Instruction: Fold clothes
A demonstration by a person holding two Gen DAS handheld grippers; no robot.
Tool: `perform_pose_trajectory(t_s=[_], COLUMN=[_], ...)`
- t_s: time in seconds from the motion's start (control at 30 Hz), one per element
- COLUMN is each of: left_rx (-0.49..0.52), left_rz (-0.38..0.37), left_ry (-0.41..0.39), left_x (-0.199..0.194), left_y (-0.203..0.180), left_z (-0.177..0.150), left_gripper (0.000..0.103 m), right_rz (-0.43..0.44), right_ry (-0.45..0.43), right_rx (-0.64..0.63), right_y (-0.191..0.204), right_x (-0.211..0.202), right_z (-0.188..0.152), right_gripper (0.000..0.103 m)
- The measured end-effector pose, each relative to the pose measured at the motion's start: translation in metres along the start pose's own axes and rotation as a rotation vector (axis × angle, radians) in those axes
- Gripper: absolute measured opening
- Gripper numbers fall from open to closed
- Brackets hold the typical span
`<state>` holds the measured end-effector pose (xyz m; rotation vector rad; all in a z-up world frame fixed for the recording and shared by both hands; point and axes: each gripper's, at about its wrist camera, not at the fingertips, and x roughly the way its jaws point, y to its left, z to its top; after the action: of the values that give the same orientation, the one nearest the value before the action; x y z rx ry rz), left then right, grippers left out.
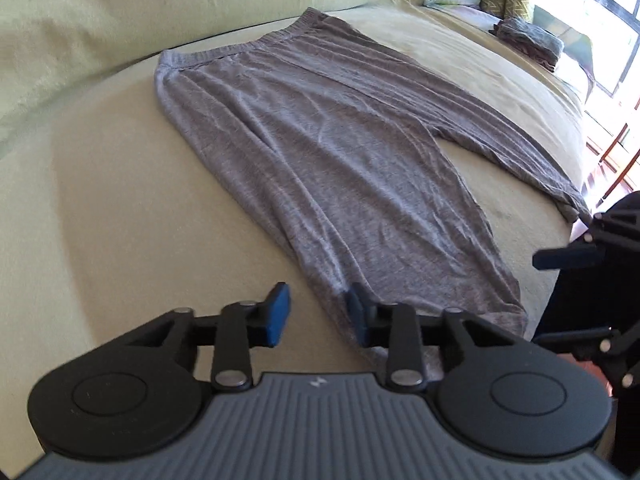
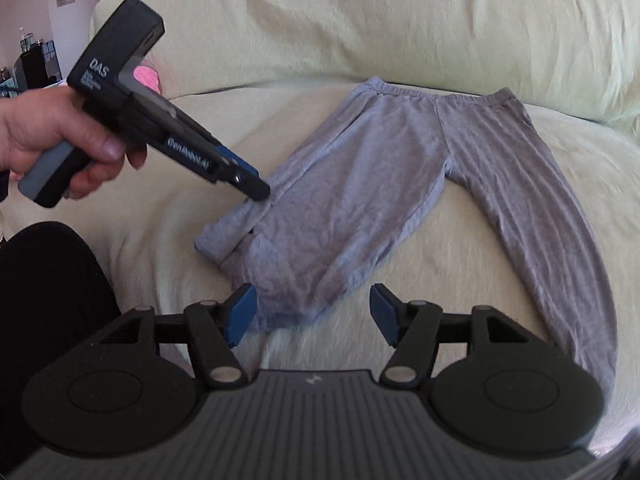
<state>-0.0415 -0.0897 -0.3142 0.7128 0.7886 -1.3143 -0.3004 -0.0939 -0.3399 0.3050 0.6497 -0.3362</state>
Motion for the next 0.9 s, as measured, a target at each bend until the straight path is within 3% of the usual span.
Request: perform_pose_trajectory(t_s=[0.03,0.13,0.2,0.23,0.3,0.43,0.47,0.5,0.53,0.57,0.6,0.7,0.83,0.9], left_rx=[0.007,-0.017,-0.050,-0.069,-0.086,-0.102,-0.108,-0.098,-0.092,-0.104,-0.145,-0.180,-0.210,-0.201], left_rz=[0.035,0.017,-0.045,-0.083,-0.139,-0.148,-0.145,-0.135,-0.117,-0.109,-0.126,-0.089,-0.112,-0.123], left_ry=[0.002,-0.014,-0.025,-0.028,-0.013,0.026,0.032,0.040,0.037,0.034,0.032,0.015,0.008,0.007], left_x=[-0.005,-0.021,-0.029,-0.032,-0.030,-0.013,-0.009,-0.006,-0.006,-0.008,-0.015,-0.031,-0.042,-0.047], left_y=[0.004,0.008,0.003,-0.001,-0.013,-0.037,-0.040,-0.043,-0.045,-0.043,-0.036,-0.023,-0.016,-0.019], left_z=[-0.003,-0.011,-0.015,-0.017,-0.022,-0.026,-0.028,-0.030,-0.031,-0.032,-0.034,-0.040,-0.044,-0.044], left_gripper=[0.028,0.031,0.048,0.051,0.052,0.052,0.048,0.037,0.032,0.014,0.007,0.006,0.007,0.007], right_rz=[-0.024,-0.067,-0.076,-0.074,-0.086,-0.121,-0.120,-0.118,-0.119,-0.123,-0.126,-0.147,-0.159,-0.145], right_ry=[0.001,0.008,0.015,0.008,-0.001,0.022,0.027,0.029,0.030,0.029,0.022,0.007,-0.008,-0.012], right_rx=[-0.010,-0.141,-0.197,-0.219,-0.273,-0.391,-0.408,-0.425,-0.439,-0.447,-0.448,-0.465,-0.565,-0.541], right_y=[0.004,0.022,0.029,0.033,0.042,0.055,0.056,0.058,0.058,0.057,0.056,0.054,0.064,0.065], right_x=[-0.001,0.000,0.001,0.001,0.003,0.012,0.012,0.012,0.012,0.010,0.007,0.001,0.000,-0.001], right_z=[-0.003,-0.008,-0.009,-0.009,-0.010,-0.015,-0.017,-0.019,-0.022,-0.023,-0.023,-0.022,-0.027,-0.024], right_gripper=[0.059,0.059,0.059,0.059,0.059,0.059,0.059,0.059,0.059,0.059,0.058,0.058,0.058,0.058])
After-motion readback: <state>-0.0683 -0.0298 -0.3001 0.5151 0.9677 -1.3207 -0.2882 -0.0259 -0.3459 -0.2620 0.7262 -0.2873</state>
